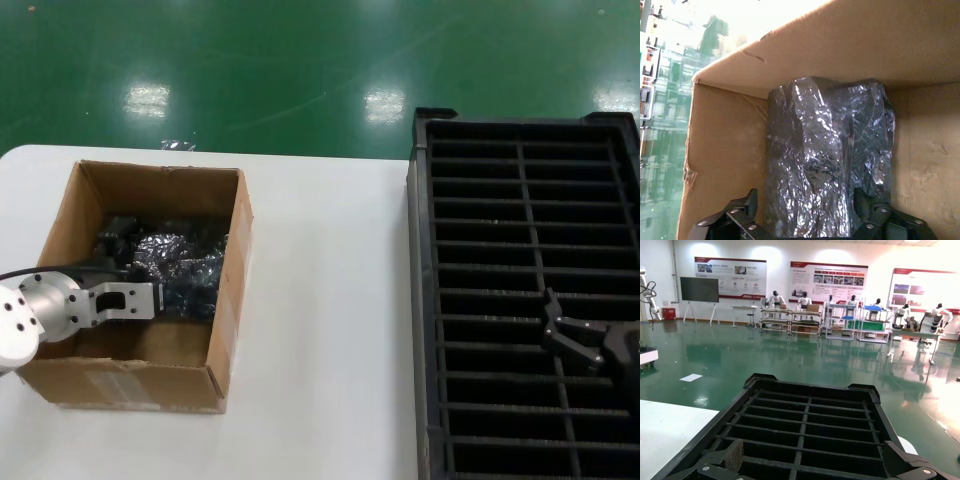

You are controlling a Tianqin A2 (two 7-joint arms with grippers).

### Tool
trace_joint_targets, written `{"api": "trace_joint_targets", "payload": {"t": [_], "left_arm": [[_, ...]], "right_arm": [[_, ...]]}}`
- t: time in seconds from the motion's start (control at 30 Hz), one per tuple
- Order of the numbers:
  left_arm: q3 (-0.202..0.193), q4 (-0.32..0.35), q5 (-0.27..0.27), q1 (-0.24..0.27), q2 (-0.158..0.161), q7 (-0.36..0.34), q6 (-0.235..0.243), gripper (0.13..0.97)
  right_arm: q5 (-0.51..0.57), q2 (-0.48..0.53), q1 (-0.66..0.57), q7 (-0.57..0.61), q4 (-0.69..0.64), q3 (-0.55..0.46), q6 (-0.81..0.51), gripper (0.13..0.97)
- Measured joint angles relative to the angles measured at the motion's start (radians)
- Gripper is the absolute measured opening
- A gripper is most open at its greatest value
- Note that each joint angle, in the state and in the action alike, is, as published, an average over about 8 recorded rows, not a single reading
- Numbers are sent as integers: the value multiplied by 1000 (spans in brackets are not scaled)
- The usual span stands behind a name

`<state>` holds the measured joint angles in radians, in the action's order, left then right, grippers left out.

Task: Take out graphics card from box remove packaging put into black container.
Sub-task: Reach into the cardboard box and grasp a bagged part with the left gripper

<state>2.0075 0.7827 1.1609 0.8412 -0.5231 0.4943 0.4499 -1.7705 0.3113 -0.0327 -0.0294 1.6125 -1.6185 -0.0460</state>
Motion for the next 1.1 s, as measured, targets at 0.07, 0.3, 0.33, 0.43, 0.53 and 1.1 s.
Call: {"api": "trace_joint_targets", "payload": {"t": [0.07, 0.3, 0.33, 0.43, 0.53, 1.1], "left_arm": [[1, -7, 8, -1, 3, 11, -8, 701], [2, -30, 40, 0, 15, 58, -37, 550], [2, -32, 42, -1, 16, 62, -41, 550], [4, -34, 47, -3, 18, 73, -51, 525], [6, -27, 45, -7, 16, 73, -58, 449], [-42, 229, -118, -128, -60, -125, -24, 190]], "right_arm": [[0, 0, 0, 0, 0, 0, 0, 966], [0, 0, 0, 0, 0, 0, 0, 966], [0, 0, 0, 0, 0, 0, 0, 966], [0, 0, 0, 0, 0, 0, 0, 966], [0, 0, 0, 0, 0, 0, 0, 966], [0, 0, 0, 0, 0, 0, 0, 966]]}}
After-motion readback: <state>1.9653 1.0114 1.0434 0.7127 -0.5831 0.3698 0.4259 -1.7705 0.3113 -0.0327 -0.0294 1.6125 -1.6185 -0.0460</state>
